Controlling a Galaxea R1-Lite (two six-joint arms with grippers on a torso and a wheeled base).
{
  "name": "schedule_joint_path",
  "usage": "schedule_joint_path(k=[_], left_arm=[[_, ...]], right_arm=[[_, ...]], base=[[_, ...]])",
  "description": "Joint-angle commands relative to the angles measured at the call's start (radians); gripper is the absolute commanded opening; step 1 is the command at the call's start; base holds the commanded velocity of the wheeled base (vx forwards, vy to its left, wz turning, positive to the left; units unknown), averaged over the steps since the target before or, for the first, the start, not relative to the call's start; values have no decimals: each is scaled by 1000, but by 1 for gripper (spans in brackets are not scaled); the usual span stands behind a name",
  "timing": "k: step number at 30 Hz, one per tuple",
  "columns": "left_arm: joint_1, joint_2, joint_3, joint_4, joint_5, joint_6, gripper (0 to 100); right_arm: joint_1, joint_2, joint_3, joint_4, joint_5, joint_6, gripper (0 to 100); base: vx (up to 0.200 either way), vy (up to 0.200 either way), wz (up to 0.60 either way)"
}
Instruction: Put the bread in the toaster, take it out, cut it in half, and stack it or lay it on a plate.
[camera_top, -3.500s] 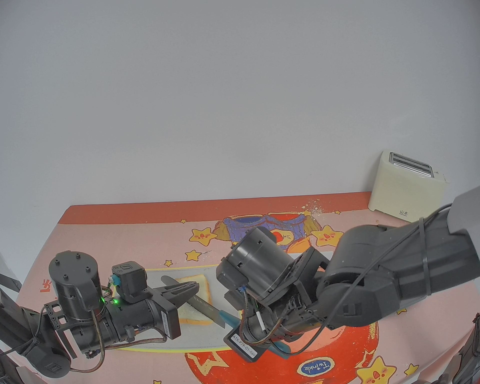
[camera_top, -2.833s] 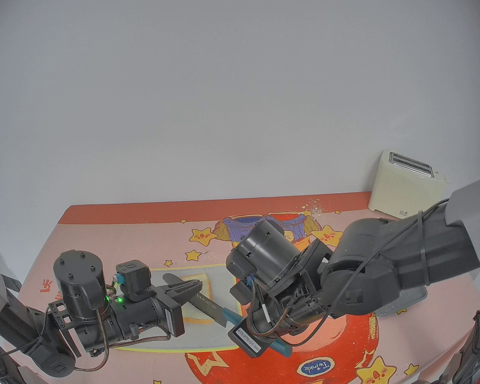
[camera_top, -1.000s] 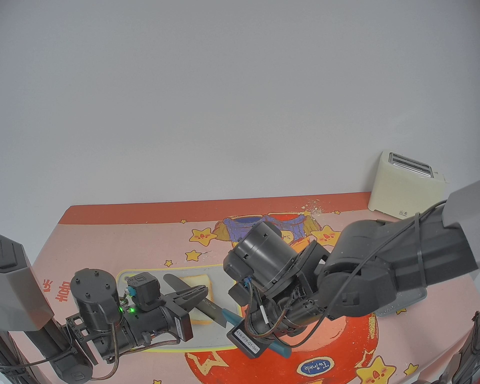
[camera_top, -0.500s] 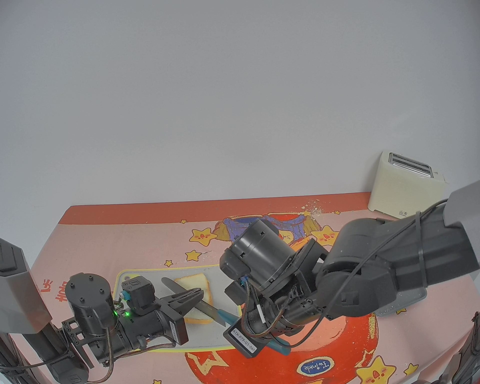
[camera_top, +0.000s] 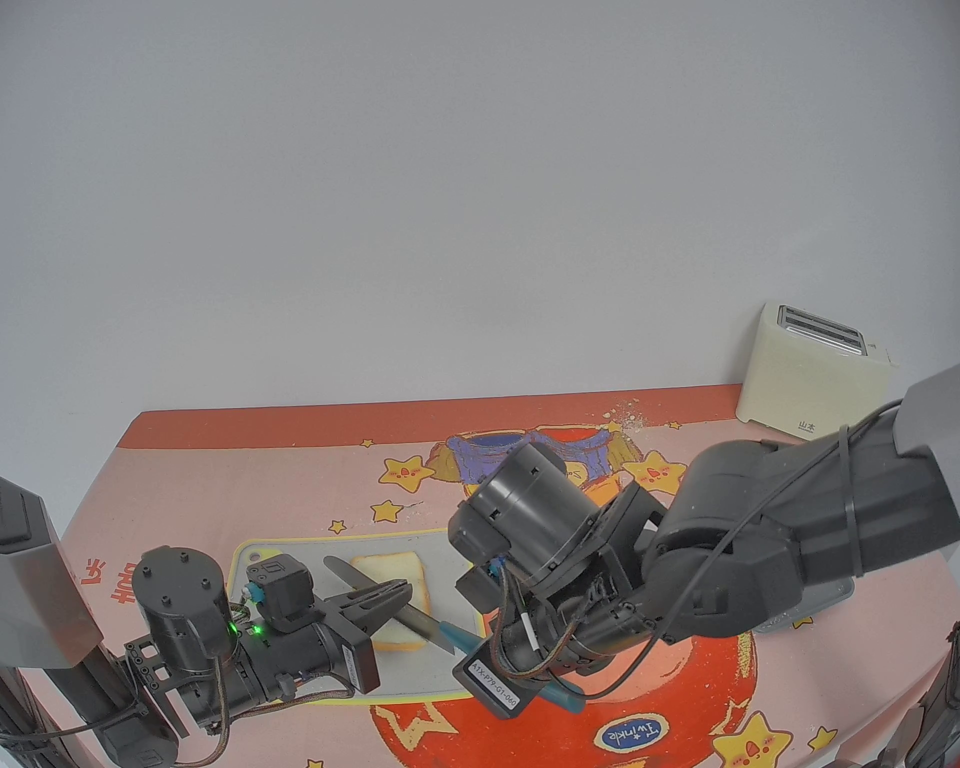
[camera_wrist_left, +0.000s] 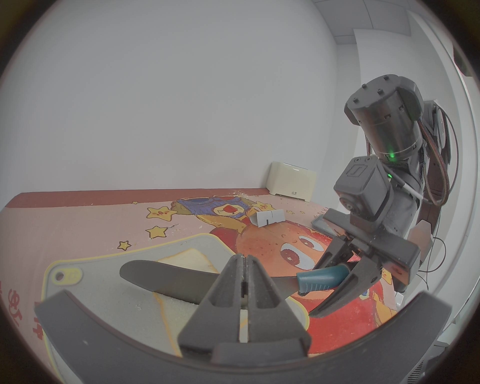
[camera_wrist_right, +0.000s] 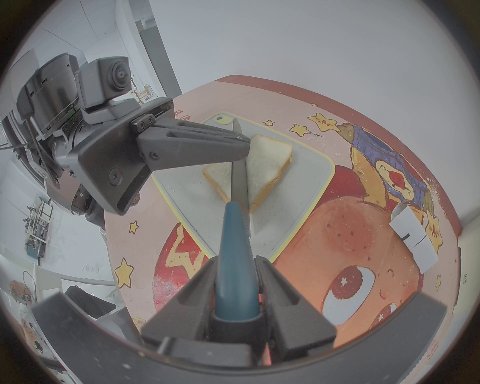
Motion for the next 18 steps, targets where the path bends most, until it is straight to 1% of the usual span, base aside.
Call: schedule_joint_path(k=[1,12,18], left_arm=[[0,-4,-17,-18,3,1,0],[5,15,22,-27,4,-1,0],[5,31,28,-42,4,-1,0]], right_arm=[[0,16,6,8,-2,0,0],[3,3,-16,5,-2,0,0],[9,-17,-27,-29,-2,0,0]], base=[[0,0,0],[0,0,0],[0,0,0]])
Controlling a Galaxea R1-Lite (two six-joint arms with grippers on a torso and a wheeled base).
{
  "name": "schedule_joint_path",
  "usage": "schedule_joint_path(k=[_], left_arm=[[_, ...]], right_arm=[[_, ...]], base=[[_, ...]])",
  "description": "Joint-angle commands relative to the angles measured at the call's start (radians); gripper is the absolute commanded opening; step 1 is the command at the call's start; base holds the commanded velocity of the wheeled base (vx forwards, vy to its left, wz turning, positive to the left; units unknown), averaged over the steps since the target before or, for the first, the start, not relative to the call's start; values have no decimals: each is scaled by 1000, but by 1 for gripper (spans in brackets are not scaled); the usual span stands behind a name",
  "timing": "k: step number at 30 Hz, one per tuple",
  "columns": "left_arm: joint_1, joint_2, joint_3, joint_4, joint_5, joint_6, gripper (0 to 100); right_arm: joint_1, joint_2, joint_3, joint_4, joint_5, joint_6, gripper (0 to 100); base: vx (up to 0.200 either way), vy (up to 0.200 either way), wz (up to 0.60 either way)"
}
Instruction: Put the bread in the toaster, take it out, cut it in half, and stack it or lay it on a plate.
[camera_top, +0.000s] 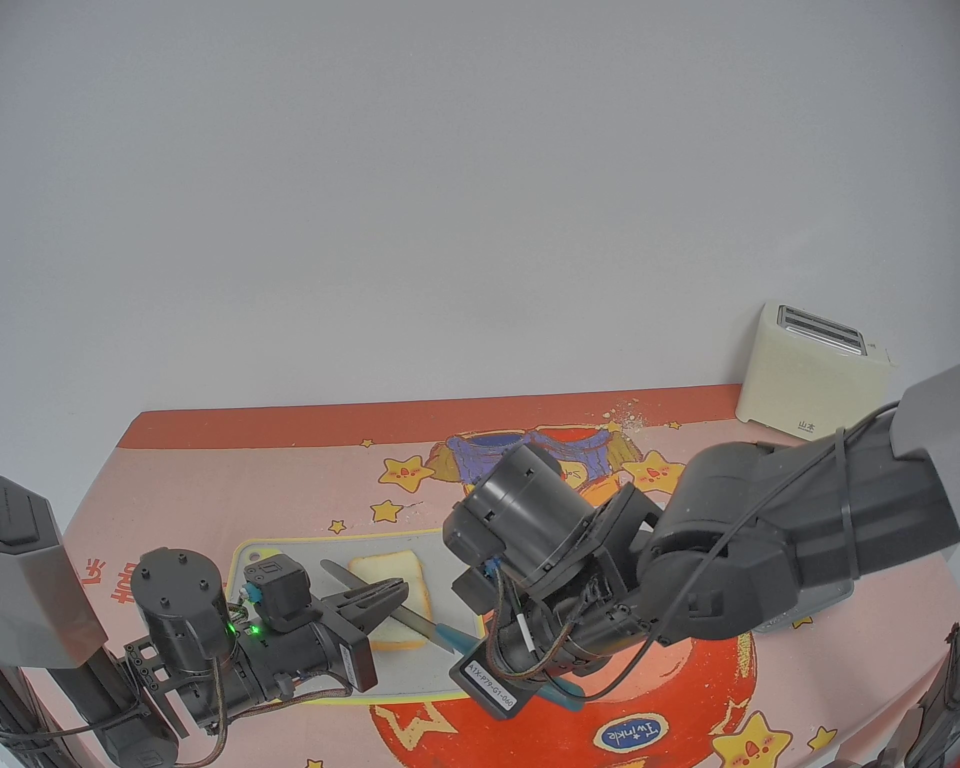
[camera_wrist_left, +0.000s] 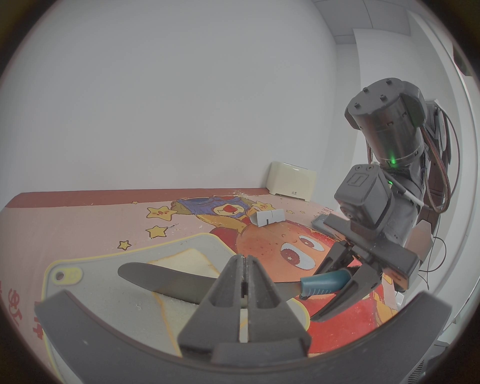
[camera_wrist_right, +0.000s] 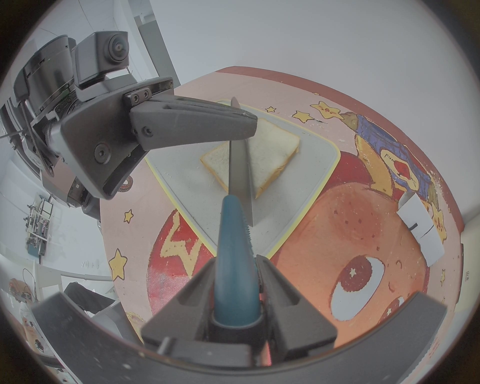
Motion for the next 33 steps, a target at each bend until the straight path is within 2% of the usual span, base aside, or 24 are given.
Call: schedule_joint_path(k=[1,24,32,33], left_arm=[[-1,13,6,2,-1,-1,0],[-4,-33,2,-40,-3,1,0],[-4,-147,-1,-40,-6,-2,0],[-4,-210,-8,-40,-9,-2,0]], right_arm=[[3,-17,-11,-14,4,0,0],[5,13,22,-17,2,2,0],[5,-17,45,-116,2,8,0],[5,-31,56,-145,4,19,0]], base=[[0,0,0],[0,0,0],[0,0,0],[0,0,0]])
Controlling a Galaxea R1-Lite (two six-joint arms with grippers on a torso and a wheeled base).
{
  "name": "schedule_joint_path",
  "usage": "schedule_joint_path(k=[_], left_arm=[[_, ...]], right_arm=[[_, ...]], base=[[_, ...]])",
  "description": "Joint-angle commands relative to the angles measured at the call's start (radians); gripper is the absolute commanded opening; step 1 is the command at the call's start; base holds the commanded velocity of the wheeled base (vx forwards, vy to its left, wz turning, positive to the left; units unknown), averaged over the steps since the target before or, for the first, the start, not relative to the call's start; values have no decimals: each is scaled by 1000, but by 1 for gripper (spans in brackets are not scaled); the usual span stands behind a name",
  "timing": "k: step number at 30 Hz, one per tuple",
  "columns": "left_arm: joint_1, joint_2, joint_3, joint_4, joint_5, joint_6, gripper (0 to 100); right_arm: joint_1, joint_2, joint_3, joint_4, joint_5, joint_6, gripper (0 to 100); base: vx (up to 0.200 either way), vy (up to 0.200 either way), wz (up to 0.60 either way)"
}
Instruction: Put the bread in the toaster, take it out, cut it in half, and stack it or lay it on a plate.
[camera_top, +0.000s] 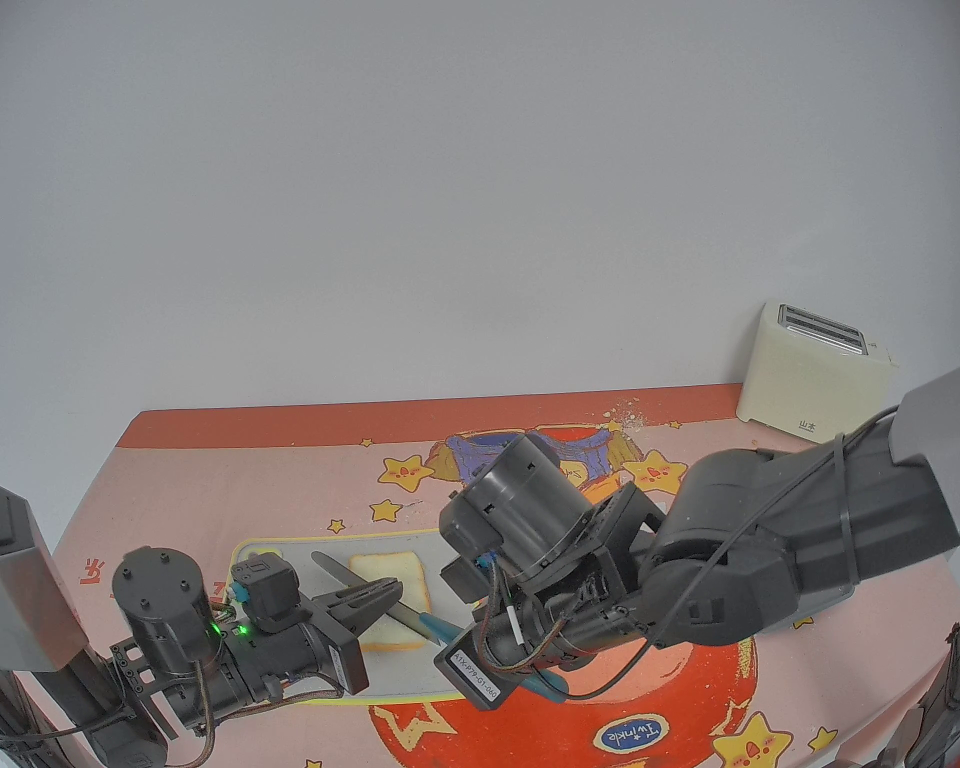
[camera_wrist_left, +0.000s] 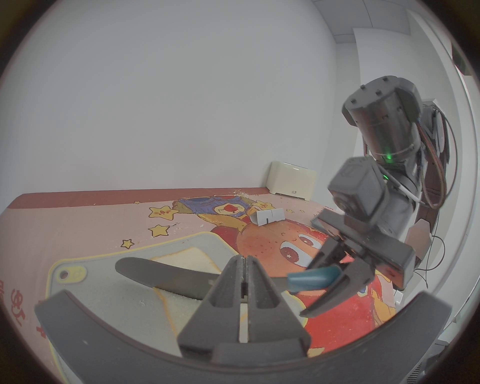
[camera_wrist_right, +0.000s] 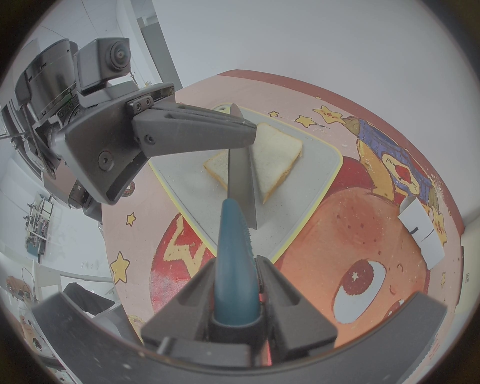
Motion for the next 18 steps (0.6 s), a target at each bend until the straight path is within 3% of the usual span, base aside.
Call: schedule_joint_path(k=[1,12,18], left_arm=[[0,-149,-10,-29,-3,-2,0],[3,-247,-2,-29,-32,-1,0],[3,-236,5,-29,-31,-1,0]], right_arm=[[1,-32,22,-36,2,16,0],[-16,-110,13,-45,7,28,0],[-91,-228,22,-64,-27,134,0]], base=[[0,0,0],[0,0,0],[0,0,0]])
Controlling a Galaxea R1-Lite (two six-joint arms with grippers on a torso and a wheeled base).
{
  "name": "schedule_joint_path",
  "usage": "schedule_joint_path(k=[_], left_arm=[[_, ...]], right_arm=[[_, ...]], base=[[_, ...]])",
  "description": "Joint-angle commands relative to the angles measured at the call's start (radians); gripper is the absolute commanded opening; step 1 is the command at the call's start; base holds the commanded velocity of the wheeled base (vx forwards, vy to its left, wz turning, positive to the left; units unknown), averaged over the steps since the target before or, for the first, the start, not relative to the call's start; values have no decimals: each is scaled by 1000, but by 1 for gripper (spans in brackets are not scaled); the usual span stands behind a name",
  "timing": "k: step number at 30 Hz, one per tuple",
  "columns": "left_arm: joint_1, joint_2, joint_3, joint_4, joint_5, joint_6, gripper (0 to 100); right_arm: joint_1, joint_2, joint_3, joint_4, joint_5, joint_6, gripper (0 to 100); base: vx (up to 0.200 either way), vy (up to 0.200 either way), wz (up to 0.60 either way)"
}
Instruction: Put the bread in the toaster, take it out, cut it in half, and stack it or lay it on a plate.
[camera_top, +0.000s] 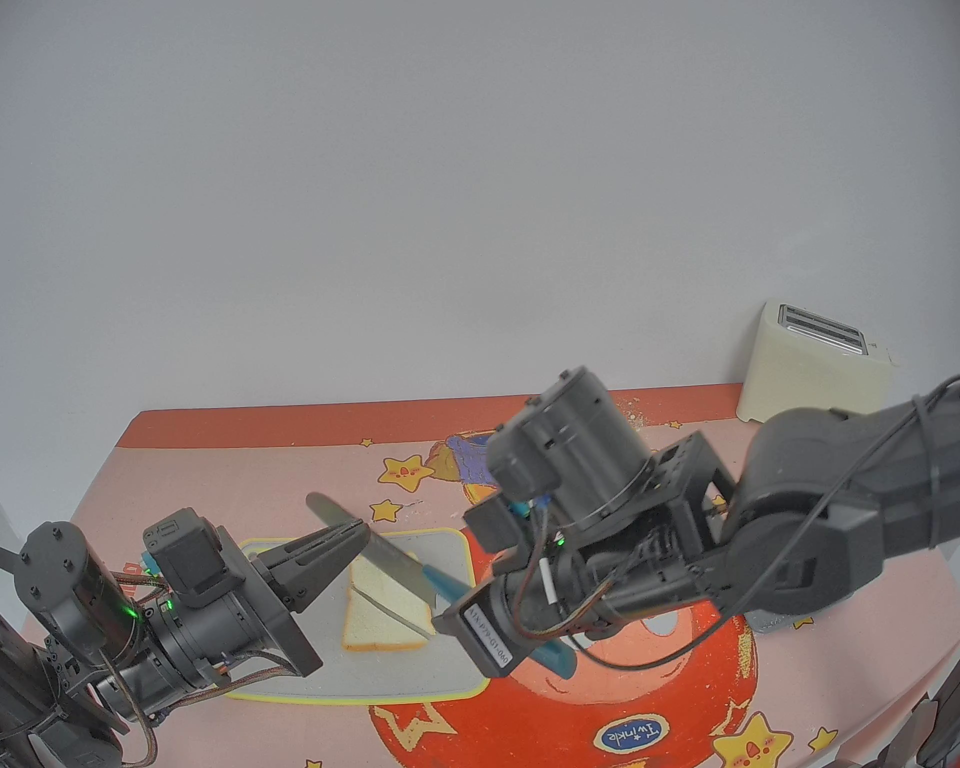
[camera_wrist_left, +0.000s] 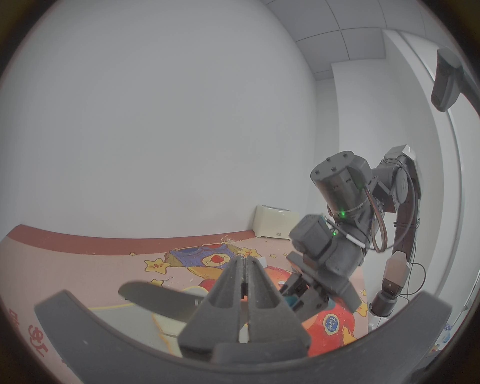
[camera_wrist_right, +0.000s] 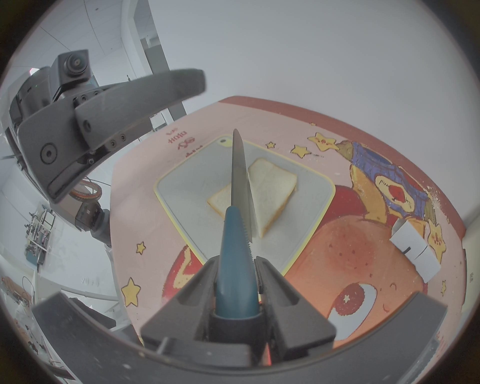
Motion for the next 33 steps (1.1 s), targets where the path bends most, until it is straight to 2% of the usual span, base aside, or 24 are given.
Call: schedule_joint_path(k=[1,2,3,4,5,8,10,11,12,13,15,18,22,25,27,33], left_arm=[[0,-15,5,-19,1,0,0],[0,-15,7,-19,1,0,0],[-1,-15,7,-19,1,1,0],[-1,-12,13,-19,2,1,0],[-1,-6,21,-19,1,3,0],[-1,2,28,-19,1,8,0],[-1,2,30,-19,2,6,0],[-1,3,31,-19,1,6,0],[-1,3,31,-19,1,6,0],[-1,2,35,-19,4,9,0],[0,0,45,-19,5,9,0],[0,-10,51,-19,7,11,0],[0,-13,48,-19,7,12,0],[0,-13,53,-19,7,18,0],[2,-13,53,-19,7,32,0],[0,-12,56,-19,7,35,0]], right_arm=[[-82,-116,17,-26,-51,70,0],[-125,-138,40,-40,-103,99,0],[-138,-144,48,-43,-119,105,0],[-187,-166,76,-52,-166,122,0],[-222,-179,100,-57,-189,128,0],[-291,-201,169,-88,-223,130,0],[-305,-207,192,-106,-232,136,0],[-317,-212,240,-160,-248,168,0],[-317,-212,240,-160,-248,168,0],[-312,-210,272,-203,-261,214,0],[-306,-208,293,-216,-286,265,0],[-296,-210,323,-216,-315,309,0],[-291,-224,361,-207,-321,326,0],[-263,-227,390,-209,-326,363,0],[-240,-225,401,-212,-324,388,0],[-191,-208,402,-204,-327,394,0]], base=[[0,0,0],[0,0,0],[0,0,0],[0,0,0],[0,0,0],[0,0,0],[0,0,0],[0,0,0],[0,0,0],[0,0,0],[0,0,0],[0,0,0],[0,0,0],[0,0,0],[0,0,0],[0,0,0]])
